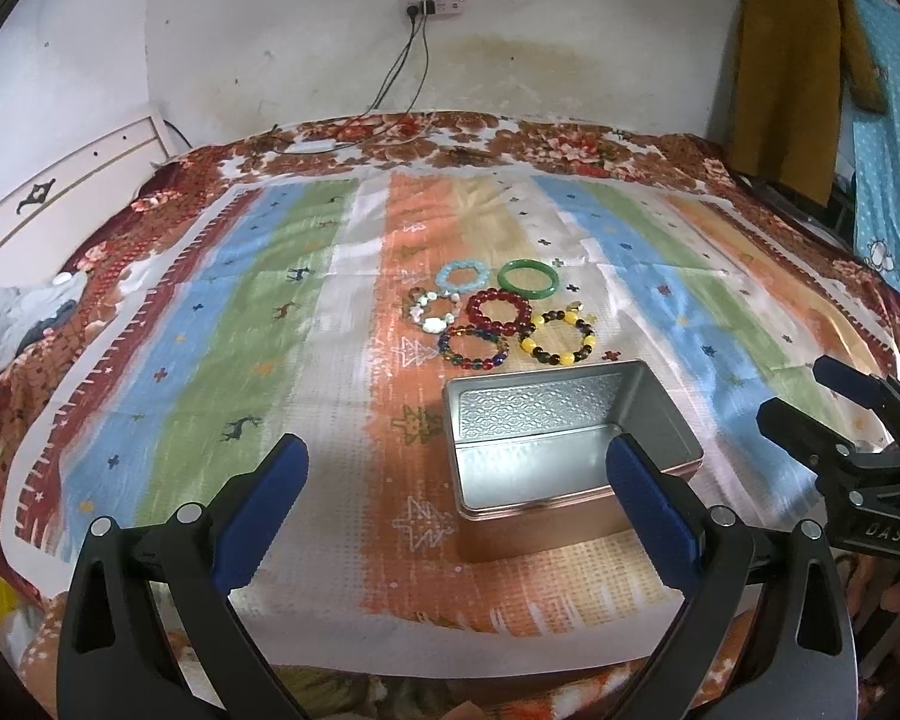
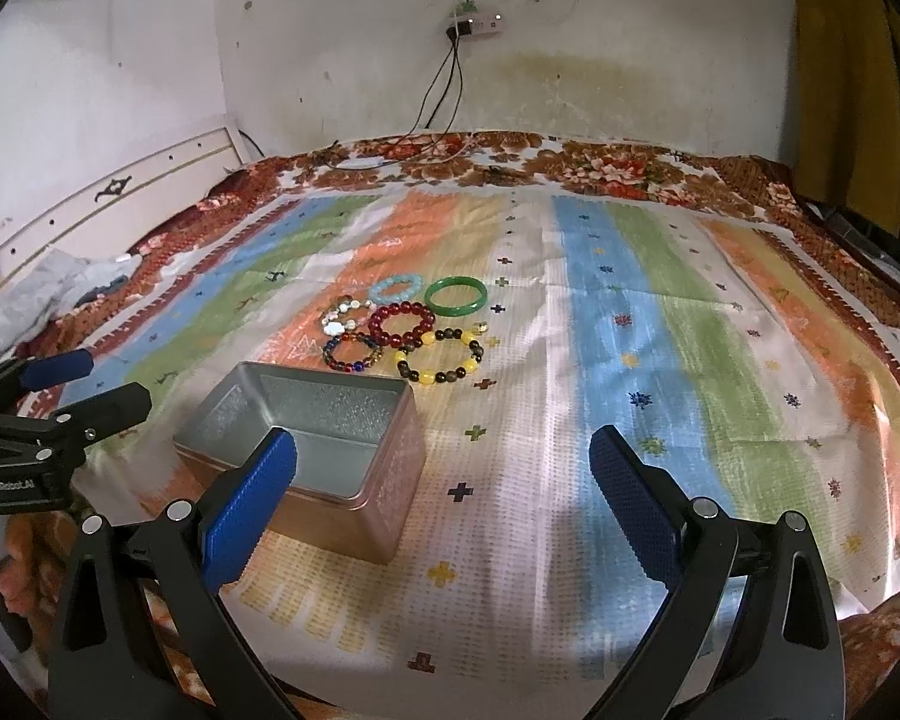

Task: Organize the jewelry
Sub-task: 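Move both grippers past the silver tin toward the bracelets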

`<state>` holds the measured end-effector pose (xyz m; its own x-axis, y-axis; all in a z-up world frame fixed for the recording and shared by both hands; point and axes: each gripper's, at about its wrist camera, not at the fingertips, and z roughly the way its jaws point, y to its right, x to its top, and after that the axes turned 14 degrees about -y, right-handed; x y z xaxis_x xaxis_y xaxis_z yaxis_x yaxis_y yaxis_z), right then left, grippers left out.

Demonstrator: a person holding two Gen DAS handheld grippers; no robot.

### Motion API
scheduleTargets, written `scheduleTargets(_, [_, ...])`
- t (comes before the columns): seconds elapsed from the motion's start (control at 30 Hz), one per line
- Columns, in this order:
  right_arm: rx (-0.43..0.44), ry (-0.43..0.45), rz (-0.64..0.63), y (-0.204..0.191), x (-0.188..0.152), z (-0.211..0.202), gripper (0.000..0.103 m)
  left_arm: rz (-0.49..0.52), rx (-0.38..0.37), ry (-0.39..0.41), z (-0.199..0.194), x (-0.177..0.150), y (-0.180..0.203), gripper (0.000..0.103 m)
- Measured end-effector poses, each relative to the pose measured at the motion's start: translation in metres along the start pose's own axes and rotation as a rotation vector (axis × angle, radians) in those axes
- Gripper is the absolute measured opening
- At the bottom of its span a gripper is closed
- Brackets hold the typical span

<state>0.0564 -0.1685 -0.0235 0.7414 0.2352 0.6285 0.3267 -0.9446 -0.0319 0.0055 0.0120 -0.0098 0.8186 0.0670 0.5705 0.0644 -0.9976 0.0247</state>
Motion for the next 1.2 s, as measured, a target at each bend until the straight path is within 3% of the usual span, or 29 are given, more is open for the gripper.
scheduleTargets(0.47, [0.007,-0.029,0.004,0.001,0.000,0.004,0.099,0.009,-0.045,0.005,-0.001,0.000,0.001,0.098])
scheduleTargets(0.67, [0.006,-0.038,0.009,0.001,0.000,0.005,0.099,0.014,-0.121,0.053,-0.006,0.001,-0.001,0.098])
scheduleTargets(0.87, [0.016,-0.054,0.000,0.000,0.002,0.008,0.099,0.016,-0.063,0.006,0.000,0.004,0.003,0.097])
scheduleTargets(1.2, [0.003,-0.126,0.007,0.006,0.020,0.025,0.099,-0.014,-0.080,-0.082,0.016,0.021,-0.009,0.098])
